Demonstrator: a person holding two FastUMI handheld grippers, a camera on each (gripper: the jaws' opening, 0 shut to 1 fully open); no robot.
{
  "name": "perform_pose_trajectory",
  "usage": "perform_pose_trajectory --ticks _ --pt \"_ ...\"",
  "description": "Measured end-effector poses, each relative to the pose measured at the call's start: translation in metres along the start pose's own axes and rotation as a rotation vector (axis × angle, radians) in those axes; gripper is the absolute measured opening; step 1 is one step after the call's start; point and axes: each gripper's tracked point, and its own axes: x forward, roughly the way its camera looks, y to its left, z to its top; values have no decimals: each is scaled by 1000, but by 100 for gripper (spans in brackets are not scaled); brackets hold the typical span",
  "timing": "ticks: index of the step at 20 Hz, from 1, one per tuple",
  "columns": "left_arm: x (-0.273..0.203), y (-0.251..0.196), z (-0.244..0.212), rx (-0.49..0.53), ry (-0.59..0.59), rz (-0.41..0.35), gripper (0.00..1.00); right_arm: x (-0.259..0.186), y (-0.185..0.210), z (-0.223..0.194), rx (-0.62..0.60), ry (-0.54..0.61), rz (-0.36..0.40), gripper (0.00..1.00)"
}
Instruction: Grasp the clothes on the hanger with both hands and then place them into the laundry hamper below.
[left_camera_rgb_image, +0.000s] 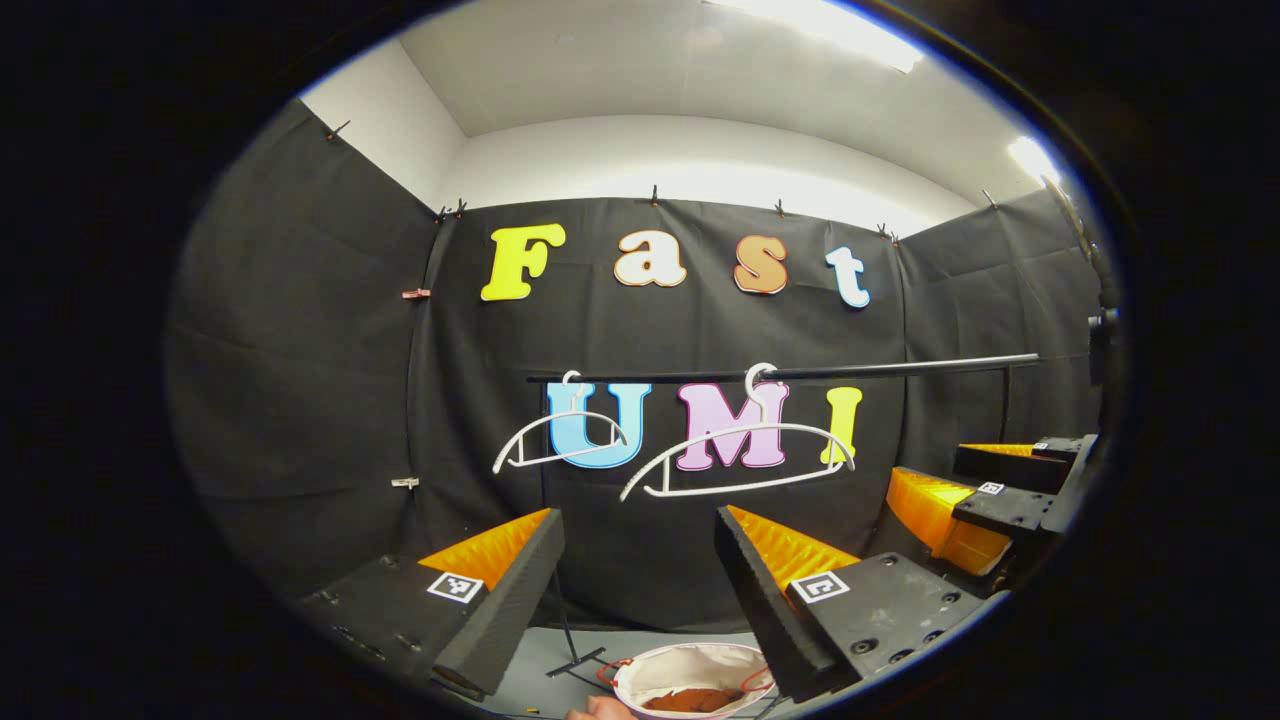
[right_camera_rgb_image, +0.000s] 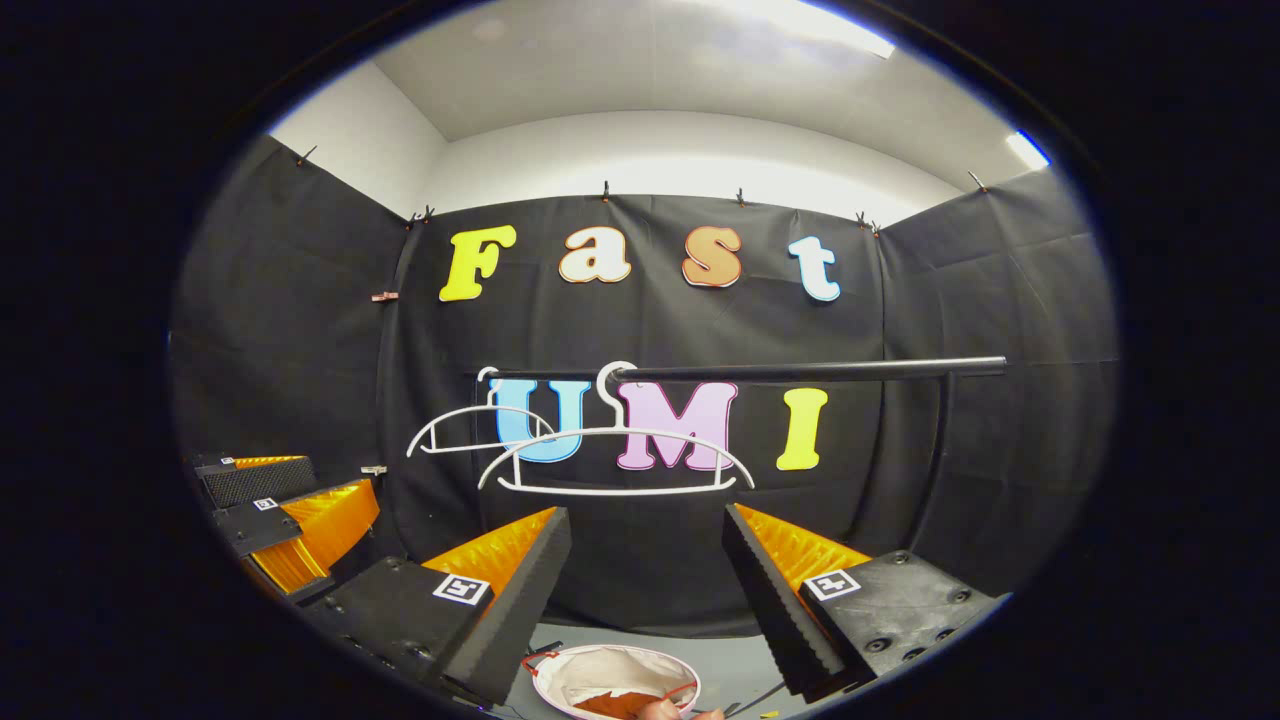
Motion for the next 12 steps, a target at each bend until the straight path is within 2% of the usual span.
perform_pose_trajectory --ticks 1,2,3,4,5,6,7,9,11,12 --pt "-1 -1 -1 -2 4 3 96 0 0 0 3 1 1 94" --pt "-3 -2 -1 -4 3 4 94 -1 -2 0 1 -2 -2 98" --pt "-3 -4 0 -6 0 3 94 -3 -3 1 -4 -4 -3 94" --pt "-4 -6 1 -9 -4 1 96 -6 -8 2 -8 -8 -4 98" --pt "-5 -7 2 -10 -5 0 96 -9 -14 4 -9 -11 -3 94" --pt "-5 -8 1 -12 -3 -2 96 -14 -19 8 -4 -12 -1 94" --pt "-6 -9 1 -14 -2 -2 96 -16 -20 11 2 -17 -2 98" --pt "-8 -10 1 -18 -3 -2 94 -14 -21 15 3 -26 -6 94" --pt "-9 -9 1 -17 -5 -1 96 -14 -20 17 6 -31 -4 94" --pt "-8 -10 1 -16 -7 -1 96 -16 -20 17 7 -35 -5 98"
